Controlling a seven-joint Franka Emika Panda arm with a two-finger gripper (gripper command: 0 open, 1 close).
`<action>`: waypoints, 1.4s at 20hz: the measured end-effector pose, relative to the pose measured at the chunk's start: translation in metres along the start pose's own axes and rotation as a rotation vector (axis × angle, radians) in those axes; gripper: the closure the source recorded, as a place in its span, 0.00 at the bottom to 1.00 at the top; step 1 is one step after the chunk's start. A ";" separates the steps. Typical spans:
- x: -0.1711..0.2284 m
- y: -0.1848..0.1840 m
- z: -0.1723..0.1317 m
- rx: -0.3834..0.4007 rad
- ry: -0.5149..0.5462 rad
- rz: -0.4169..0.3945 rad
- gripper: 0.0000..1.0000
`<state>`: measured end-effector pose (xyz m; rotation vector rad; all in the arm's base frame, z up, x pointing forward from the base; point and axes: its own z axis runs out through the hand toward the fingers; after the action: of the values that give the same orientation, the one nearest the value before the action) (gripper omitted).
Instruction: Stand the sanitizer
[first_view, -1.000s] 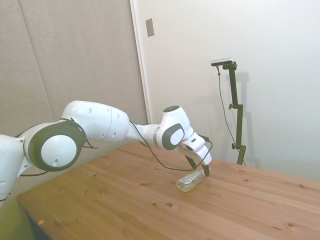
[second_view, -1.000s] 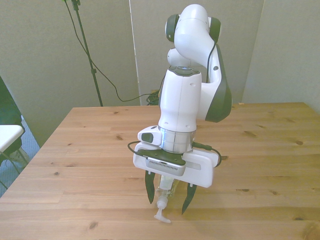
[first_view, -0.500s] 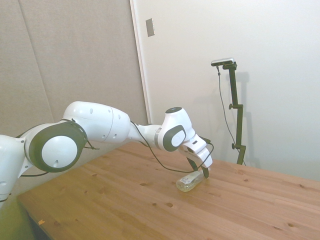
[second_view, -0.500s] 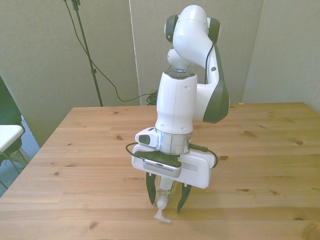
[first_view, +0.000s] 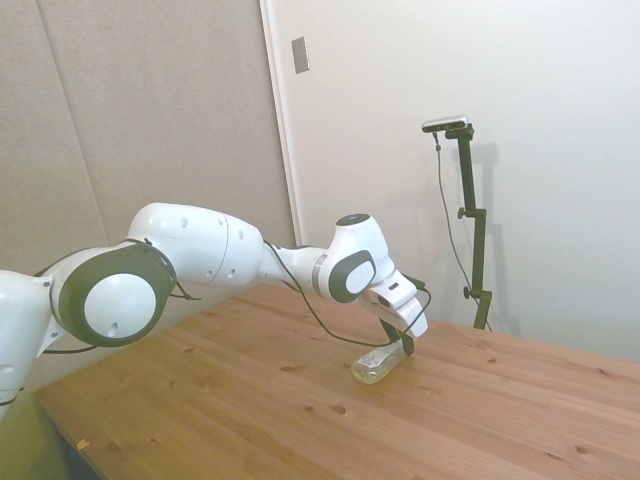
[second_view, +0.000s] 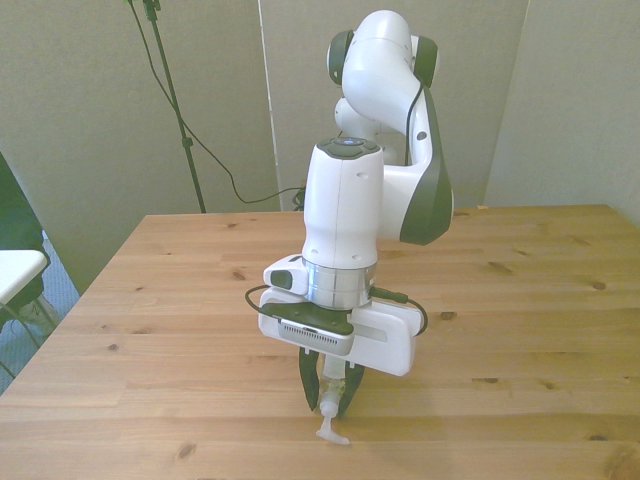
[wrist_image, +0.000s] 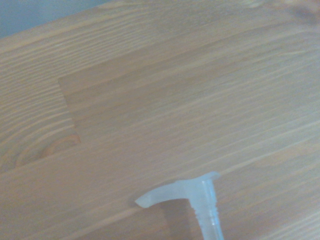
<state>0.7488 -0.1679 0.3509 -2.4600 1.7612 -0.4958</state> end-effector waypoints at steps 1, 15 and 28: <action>0.000 0.000 -0.001 -0.005 -0.005 0.001 1.00; -0.014 -0.025 -0.087 0.276 0.234 0.095 1.00; -0.086 0.029 -0.129 0.510 0.536 0.194 1.00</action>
<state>0.6586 -0.0816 0.4474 -1.8852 1.7094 -1.4746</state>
